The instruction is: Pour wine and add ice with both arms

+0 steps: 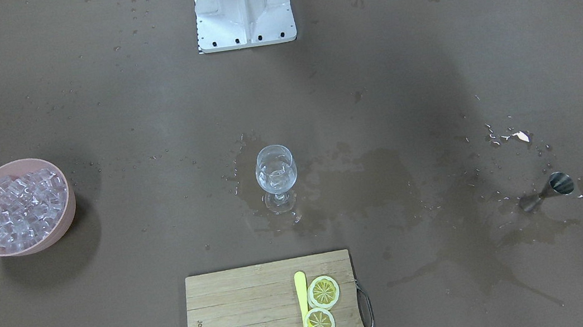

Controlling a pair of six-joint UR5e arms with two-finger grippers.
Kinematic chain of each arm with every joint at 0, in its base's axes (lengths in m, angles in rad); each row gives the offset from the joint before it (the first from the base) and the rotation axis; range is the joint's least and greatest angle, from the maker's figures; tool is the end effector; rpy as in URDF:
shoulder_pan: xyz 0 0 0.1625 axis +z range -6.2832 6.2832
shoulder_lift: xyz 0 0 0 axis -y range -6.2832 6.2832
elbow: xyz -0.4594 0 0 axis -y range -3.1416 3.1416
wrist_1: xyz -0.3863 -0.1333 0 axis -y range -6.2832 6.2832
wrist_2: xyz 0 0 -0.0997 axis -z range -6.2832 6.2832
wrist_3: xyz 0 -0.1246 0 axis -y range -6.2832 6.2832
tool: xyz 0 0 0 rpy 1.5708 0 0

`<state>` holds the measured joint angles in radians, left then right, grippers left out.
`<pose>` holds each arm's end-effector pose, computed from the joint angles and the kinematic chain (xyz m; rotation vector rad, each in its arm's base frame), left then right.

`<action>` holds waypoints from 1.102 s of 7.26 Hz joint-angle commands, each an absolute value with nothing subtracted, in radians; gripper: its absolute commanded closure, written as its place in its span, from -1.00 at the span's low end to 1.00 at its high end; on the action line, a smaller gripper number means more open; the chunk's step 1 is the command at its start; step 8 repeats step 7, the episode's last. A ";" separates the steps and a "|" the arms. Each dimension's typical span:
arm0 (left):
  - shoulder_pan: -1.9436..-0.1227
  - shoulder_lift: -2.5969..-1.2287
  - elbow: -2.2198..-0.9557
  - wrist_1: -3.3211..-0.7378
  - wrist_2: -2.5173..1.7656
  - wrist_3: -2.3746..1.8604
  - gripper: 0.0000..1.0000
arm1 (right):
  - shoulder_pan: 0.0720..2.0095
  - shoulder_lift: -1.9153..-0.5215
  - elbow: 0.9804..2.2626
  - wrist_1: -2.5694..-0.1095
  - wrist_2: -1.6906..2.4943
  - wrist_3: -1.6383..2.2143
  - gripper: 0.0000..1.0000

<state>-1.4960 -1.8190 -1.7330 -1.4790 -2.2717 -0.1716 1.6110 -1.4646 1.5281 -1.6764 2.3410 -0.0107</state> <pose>-0.0086 -0.5939 0.5129 0.2176 0.7267 0.0195 0.0678 -0.5278 0.6883 -0.0204 -0.7709 0.0442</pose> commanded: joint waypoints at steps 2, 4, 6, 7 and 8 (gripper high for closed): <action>-1.548 -1.830 -1.623 -1.485 -2.316 -0.048 -0.97 | 1.612 -1.486 1.548 -1.675 2.342 -0.011 -1.00; -1.552 -1.835 -1.605 -1.485 -2.318 -0.041 -0.97 | 1.611 -1.493 1.548 -1.674 2.338 -0.012 -1.00; -1.555 -1.833 -1.597 -1.485 -2.318 -0.041 -0.97 | 1.611 -1.494 1.549 -1.674 2.342 -0.011 -1.00; -1.555 -1.832 -1.595 -1.486 -2.316 -0.041 -0.97 | 1.611 -1.502 1.549 -1.672 2.342 -0.012 -1.00; -1.555 -1.832 -1.595 -1.486 -2.316 -0.041 -0.97 | 1.611 -1.502 1.549 -1.672 2.342 -0.012 -1.00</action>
